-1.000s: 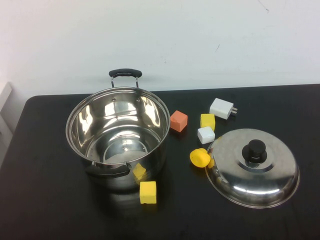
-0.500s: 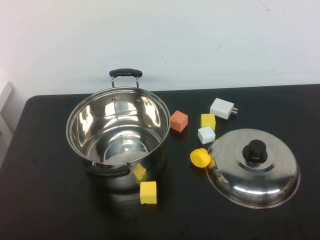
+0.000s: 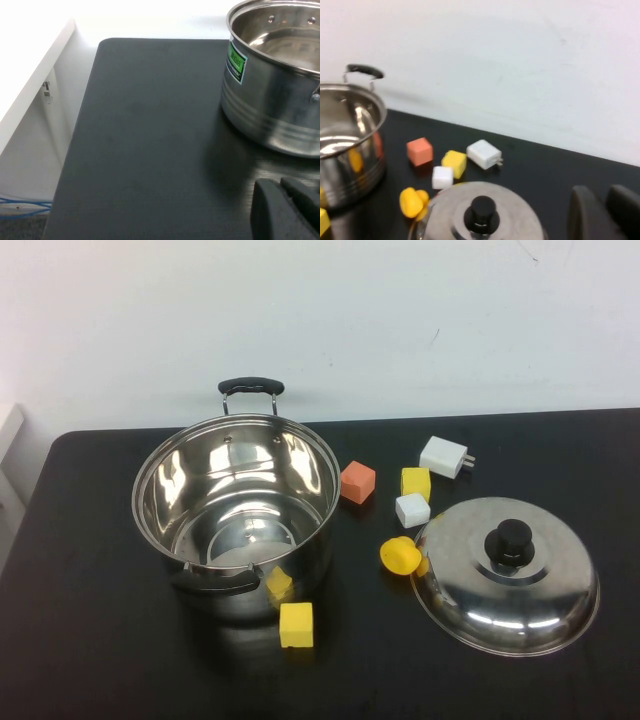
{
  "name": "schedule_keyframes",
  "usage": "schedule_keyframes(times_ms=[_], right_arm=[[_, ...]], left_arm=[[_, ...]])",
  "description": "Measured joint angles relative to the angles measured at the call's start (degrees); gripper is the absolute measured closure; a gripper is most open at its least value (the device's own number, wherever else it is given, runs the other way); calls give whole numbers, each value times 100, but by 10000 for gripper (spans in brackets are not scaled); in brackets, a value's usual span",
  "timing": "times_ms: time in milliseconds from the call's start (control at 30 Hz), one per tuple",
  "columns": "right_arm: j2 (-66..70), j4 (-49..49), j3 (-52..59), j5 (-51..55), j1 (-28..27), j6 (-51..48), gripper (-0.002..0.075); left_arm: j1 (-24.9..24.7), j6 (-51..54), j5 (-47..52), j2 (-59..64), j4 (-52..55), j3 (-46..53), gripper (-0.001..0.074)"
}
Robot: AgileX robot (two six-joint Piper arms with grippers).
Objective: Cover the pot
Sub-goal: Pick up the pot lid
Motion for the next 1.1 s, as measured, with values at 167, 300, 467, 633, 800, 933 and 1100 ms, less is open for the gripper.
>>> schedule_keyframes(times_ms=[167, 300, 467, 633, 800, 933, 1100], right_arm=[[1001, 683, -298, -11, 154, -1048, 421], [1483, 70, -391, -465, 692, -548, 319], [2079, -1944, -391, -1724, 1551, 1982, 295], [2975, -3810, -419, -3522, 1907, 4060, 293], [4301, -4572, -427, -5536, 1942, 4990, 291], [5442, -4657, -432, -7006, 1942, 5097, 291], [6784, -4686, -454, -8294, 1942, 5117, 290]], left_arm=[[0, 0, 0, 0, 0, 0, 736], [0, 0, 0, 0, 0, 0, 736], [0, 0, 0, 0, 0, 0, 736], [0, 0, 0, 0, 0, 0, 736], [0, 0, 0, 0, 0, 0, 736], [0, 0, 0, 0, 0, 0, 736], [0, 0, 0, 0, 0, 0, 736]])
